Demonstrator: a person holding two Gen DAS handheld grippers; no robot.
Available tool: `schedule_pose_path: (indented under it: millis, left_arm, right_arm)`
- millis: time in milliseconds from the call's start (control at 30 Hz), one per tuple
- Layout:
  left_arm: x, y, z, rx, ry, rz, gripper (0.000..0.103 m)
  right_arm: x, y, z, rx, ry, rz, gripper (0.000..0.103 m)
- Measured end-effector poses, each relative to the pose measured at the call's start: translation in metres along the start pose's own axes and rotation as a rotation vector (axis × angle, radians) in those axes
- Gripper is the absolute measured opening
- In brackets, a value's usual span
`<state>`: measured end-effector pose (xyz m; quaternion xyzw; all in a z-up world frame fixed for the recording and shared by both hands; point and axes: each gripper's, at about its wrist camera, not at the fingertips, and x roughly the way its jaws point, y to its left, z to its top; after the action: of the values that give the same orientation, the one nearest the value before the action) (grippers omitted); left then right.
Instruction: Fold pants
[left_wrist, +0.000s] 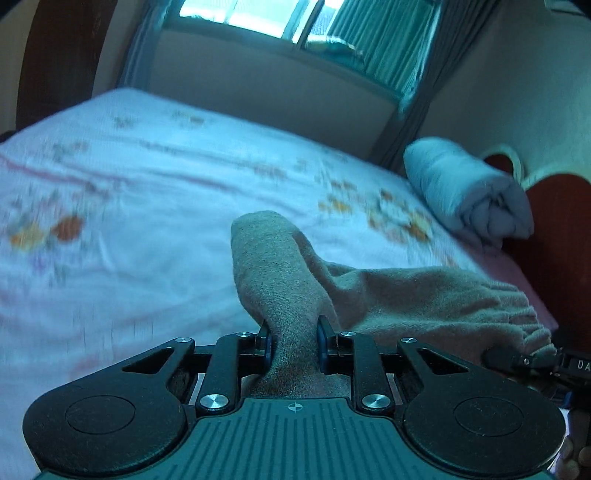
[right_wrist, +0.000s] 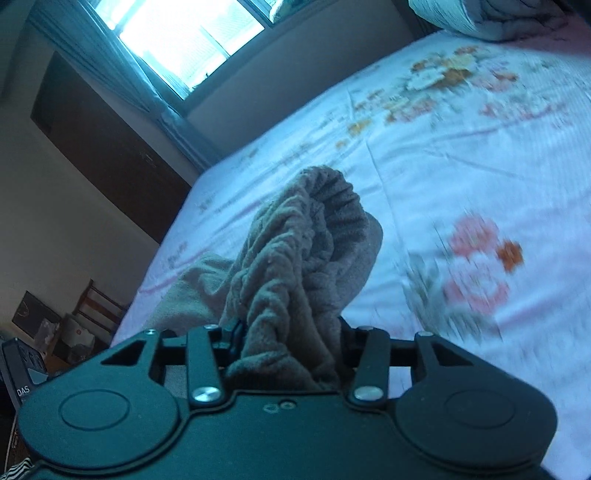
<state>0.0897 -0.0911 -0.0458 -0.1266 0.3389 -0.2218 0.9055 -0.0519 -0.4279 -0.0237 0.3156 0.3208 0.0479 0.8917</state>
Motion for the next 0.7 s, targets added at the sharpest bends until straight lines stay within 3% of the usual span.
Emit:
schedule_pose_path:
  millis: [200,367,633,667,700]
  left_arm:
    - [0.059,0.016,0.065,-0.001,-0.041,0.032,0.022]
    - [0.126,0.04,0.099,-0.005,-0.04,0.072,0.022]
    - [0.221,0.069,0.091,0.039,0.017,0.132,0.024]
    - [0.227,0.07,0.085,0.053,0.029,0.137,0.026]
    - [0.232,0.07,0.079,0.072,0.048,0.149,0.035]
  right_arm:
    - [0.057,0.013,0.051,-0.016,-0.035,0.023,0.036]
    - [0.125,0.013,0.088,-0.029,-0.024,0.013,0.036]
    - [0.226,-0.022,0.108,-0.042,0.025,-0.056,0.037]
    - [0.234,-0.028,0.105,-0.046,0.029,-0.068,0.039]
    - [0.241,-0.035,0.103,-0.039,0.038,-0.076,0.041]
